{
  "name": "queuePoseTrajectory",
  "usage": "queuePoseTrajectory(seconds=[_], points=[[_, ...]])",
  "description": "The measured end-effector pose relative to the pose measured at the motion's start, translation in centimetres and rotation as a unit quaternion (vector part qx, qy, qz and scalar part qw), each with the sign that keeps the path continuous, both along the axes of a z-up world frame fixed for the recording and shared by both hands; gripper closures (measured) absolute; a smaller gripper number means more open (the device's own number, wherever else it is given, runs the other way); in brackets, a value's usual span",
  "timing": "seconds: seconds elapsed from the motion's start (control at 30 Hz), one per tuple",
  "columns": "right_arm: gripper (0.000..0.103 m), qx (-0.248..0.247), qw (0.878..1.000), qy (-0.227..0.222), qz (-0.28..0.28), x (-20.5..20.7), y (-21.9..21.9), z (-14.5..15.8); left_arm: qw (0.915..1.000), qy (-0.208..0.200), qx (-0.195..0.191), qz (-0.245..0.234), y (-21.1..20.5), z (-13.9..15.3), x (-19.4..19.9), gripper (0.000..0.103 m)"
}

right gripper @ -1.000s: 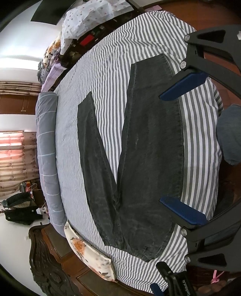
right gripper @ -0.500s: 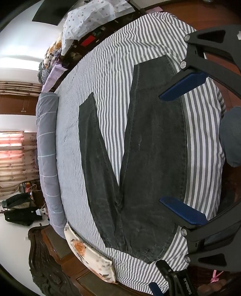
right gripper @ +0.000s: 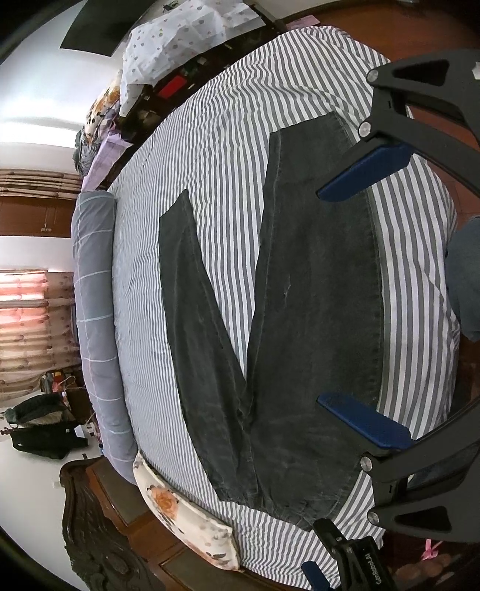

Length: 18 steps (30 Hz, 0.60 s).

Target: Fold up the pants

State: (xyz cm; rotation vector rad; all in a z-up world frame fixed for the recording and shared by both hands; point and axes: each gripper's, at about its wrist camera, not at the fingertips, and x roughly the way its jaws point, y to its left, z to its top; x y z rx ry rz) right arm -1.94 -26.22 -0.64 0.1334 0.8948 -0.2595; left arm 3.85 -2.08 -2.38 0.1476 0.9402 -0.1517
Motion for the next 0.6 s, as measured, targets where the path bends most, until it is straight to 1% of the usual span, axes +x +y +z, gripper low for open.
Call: queuePoseTrajectory(seconds=[0.2,0.4,0.53,0.6], points=[[0.001,0.006,1.000,-0.002,-0.001,1.1,0.0,-0.4,1.0000,0.006,0.004,-0.002,-0.1,-0.7,1.3,0.005],[0.001,0.008,1.000,-0.019,-0.006,1.8,-0.4,-0.7,0.9999,0.013,0.004,-0.008,-0.4,-1.6,2.5,0.005],[0.001,0.025,0.999,-0.025,-0.007,2.3,-0.9,-1.5,0.9998,0.015,-0.001,-0.012,-0.5,-2.3,3.4,0.006],[0.001,0.040,0.999,-0.026,-0.002,2.7,-1.3,-2.2,0.9997,0.015,-0.010,-0.013,-0.3,-2.8,4.0,0.008]])
